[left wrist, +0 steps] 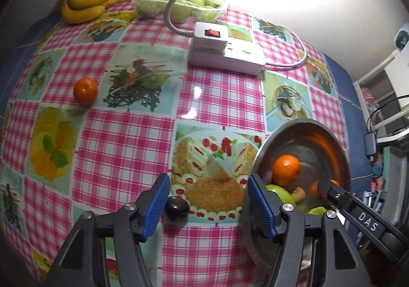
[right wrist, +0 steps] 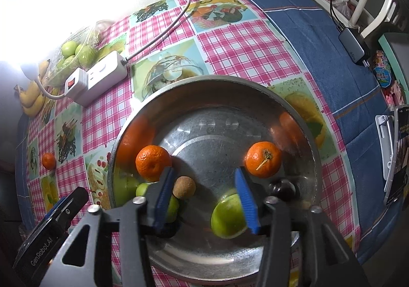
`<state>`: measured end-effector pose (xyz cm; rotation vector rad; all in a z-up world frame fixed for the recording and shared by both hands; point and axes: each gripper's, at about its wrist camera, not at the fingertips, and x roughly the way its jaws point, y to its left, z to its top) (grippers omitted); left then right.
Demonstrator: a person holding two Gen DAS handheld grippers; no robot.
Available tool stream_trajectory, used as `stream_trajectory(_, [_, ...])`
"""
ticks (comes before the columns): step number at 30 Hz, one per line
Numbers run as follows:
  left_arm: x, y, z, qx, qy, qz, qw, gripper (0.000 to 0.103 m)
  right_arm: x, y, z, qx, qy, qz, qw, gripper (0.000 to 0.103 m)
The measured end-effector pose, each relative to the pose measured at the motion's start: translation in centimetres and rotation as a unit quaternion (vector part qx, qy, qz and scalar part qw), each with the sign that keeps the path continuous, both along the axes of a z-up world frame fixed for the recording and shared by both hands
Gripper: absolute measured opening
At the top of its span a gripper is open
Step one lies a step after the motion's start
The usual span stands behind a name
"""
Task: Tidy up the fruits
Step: 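Open the left gripper over the bowl releasing the plum while the right gripper releases the tan fruit, then move both open grippers back from the bowl toward the dark plum on the cloth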
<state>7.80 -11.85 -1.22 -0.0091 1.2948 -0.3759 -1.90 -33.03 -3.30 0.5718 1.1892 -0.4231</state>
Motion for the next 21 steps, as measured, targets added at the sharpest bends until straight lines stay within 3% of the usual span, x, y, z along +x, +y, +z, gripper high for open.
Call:
stream_trajectory(2, [0.1,0.1,0.0,0.007,-0.007,0.003,0.9999,0.075,0.1,0.1,0.0,0.000,-0.001,0.004,1.000,0.058])
stream_trajectory(4, [0.2,0.3,0.0,0.012,-0.012,0.006,0.9998,0.078,0.2,0.2,-0.1,-0.001,-0.002,0.006,1.000,0.070])
stream_trajectory(10, [0.4,0.6,0.0,0.022,-0.023,0.016,0.9994,0.087,0.3,0.4,0.0,-0.007,-0.004,0.012,1.000,0.081])
stream_trajectory(18, [0.6,1.2,0.1,0.032,-0.035,0.028,0.9985,0.099,0.4,0.6,0.0,-0.011,-0.006,0.018,1.000,0.086])
stream_trajectory(21, [0.7,1.3,0.2,0.035,-0.043,0.031,0.9980,0.103,0.5,0.6,0.0,-0.012,-0.008,0.019,1.000,0.095])
